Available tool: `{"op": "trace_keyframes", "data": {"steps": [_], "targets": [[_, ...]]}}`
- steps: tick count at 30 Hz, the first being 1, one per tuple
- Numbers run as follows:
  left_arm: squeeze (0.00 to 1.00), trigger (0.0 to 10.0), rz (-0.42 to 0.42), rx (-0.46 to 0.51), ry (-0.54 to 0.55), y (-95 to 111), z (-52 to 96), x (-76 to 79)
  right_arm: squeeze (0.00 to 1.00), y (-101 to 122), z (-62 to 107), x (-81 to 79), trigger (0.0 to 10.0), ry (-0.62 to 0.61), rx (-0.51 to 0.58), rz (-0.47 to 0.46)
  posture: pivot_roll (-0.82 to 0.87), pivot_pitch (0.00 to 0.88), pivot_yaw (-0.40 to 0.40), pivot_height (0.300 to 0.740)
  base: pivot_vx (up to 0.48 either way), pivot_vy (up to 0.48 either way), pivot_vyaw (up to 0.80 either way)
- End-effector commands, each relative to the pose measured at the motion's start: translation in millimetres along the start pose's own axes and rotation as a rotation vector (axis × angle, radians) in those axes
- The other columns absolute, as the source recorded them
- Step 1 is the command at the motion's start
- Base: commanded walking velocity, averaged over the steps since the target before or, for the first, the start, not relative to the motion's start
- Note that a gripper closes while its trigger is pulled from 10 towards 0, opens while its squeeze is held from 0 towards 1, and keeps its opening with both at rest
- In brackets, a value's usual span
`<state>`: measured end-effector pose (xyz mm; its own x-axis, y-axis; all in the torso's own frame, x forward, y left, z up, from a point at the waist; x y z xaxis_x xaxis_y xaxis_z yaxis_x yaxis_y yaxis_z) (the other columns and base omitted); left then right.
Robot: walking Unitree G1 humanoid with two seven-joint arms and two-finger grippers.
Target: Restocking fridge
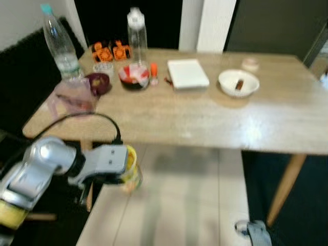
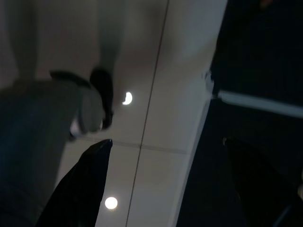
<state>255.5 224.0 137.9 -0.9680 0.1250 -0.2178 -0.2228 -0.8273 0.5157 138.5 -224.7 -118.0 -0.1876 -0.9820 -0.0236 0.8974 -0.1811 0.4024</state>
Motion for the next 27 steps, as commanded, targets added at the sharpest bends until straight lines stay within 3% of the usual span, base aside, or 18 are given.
{"op": "trace_keyframes", "data": {"steps": [1,3,4,5,6,7,8,9,10,11,13,17,19,20,22,24,25,27], "targets": [[0.0,10.0,0.022,-0.026,-0.011,-7,-9.5,3.3,0.0,2,1.1,6.1,10.0,-0.001,0.007,-0.005,0.07,0.0,-0.046,0.74,0.0,0.0,0.0],[0.0,10.0,0.164,-0.074,-0.034,-38,-40.9,15.7,0.0,1,3.2,16.3,10.0,-0.014,0.007,-0.001,0.07,0.0,-0.045,0.74,0.0,0.0,0.0],[0.0,10.0,0.164,-0.074,-0.034,-38,-40.9,15.7,0.0,1,3.2,16.3,10.0,-0.014,0.007,-0.001,0.07,0.0,-0.045,0.74,0.0,0.0,0.0],[0.0,10.0,0.233,-0.102,-0.054,-52,-57.1,25.6,0.0,1,3.5,17.4,10.0,-0.015,0.007,0.001,0.07,0.0,-0.044,0.74,0.0,0.0,0.0],[0.0,10.0,0.233,-0.102,-0.054,-52,-57.1,25.6,0.0,1,3.5,17.4,10.0,-0.015,0.007,0.001,0.07,0.0,-0.044,0.74,0.0,0.0,0.0],[0.0,10.0,0.298,-0.135,-0.059,-66,-74.3,36.0,0.0,1,3.0,15.2,10.0,-0.014,0.008,0.002,0.07,0.0,-0.044,0.74,0.0,0.0,0.0],[0.0,10.0,0.298,-0.135,-0.059,-66,-74.3,36.0,0.0,1,3.0,15.2,10.0,-0.014,0.008,0.002,0.07,0.0,-0.044,0.74,0.0,0.0,0.0],[0.0,10.0,0.374,-0.228,0.019,-88,-104.4,49.1,0.0,3,0.6,3.9,10.0,-0.005,0.012,0.006,0.06,0.0,-0.044,0.74,0.0,0.0,0.0],[0.0,10.0,0.374,-0.228,0.019,-88,-104.4,49.1,0.0,3,0.6,3.9,10.0,-0.005,0.012,0.006,0.06,0.0,-0.044,0.74,0.0,0.0,0.0],[0.0,10.0,0.379,-0.324,0.104,-100,-119.9,55.2,0.0,5,-1.2,-5.6,10.0,-0.001,0.015,0.01,0.06,0.0,-0.045,0.74,0.0,0.0,0.0],[0.0,10.0,0.476,-0.344,0.147,-106,-134.1,69.1,0.0,5,-3.0,-16.7,10.0,0.004,0.014,0.02,0.06,0.0,-0.045,0.74,0.0,0.0,0.0],[0.0,10.0,0.614,-0.413,0.199,-115,-153.3,98.6,0.0,4,-5.2,-37.7,10.0,0.012,0.01,0.037,0.05,0.0,-0.043,0.74,0.0,0.0,0.0],[0.0,10.0,0.709,-0.416,0.245,-116,-160.2,107.6,0.0,3,-5.7,-44.6,10.0,0.016,0.008,0.04,0.05,0.0,-0.044,0.74,0.0,0.0,0.0],[0.0,10.0,0.709,-0.416,0.245,-116,-160.2,107.6,0.0,3,-5.7,-44.6,10.0,0.016,0.008,0.04,0.05,0.0,-0.044,0.74,0.0,0.0,0.0],[0.0,10.0,0.832,-0.423,0.311,-117,-166.8,117.6,0.0,2,-5.8,-48.0,10.0,0.015,0.006,0.051,0.05,0.0,-0.045,0.74,0.0,0.0,0.0],[0.0,10.0,0.861,-0.427,0.326,-117,-168.5,120.3,0.0,2,-5.8,-48.6,10.0,0.014,0.005,0.054,0.05,0.0,-0.045,0.74,0.0,0.0,0.0],[0.0,10.0,0.95,-0.447,0.383,-117,-175.7,133.3,0.0,1,-5.2,-38.4,10.0,0.004,0.003,0.059,0.05,0.0,-0.044,0.74,0.0,0.0,-0.78],[0.0,10.0,1.006,-0.463,0.408,-116,-180.7,142.7,0.0,1,-4.4,-28.9,10.0,-0.007,0.002,0.06,0.05,0.0,-0.044,0.74,0.0,0.0,-0.78]]}}
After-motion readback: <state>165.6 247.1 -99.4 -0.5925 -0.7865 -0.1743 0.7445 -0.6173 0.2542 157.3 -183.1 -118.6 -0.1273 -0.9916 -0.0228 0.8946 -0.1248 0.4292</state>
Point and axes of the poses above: a point about 5 cm out from each wrist's last joint towards the gripper, its own z axis pointing back from the gripper into the wrist, its own y axis along the axis of the wrist's last joint, x = y × z, the point moved 2 cm from there along -z, pointing out of the wrist towards the gripper, and after that the axes turned 12 degrees about -z, right-handed, at the moved point
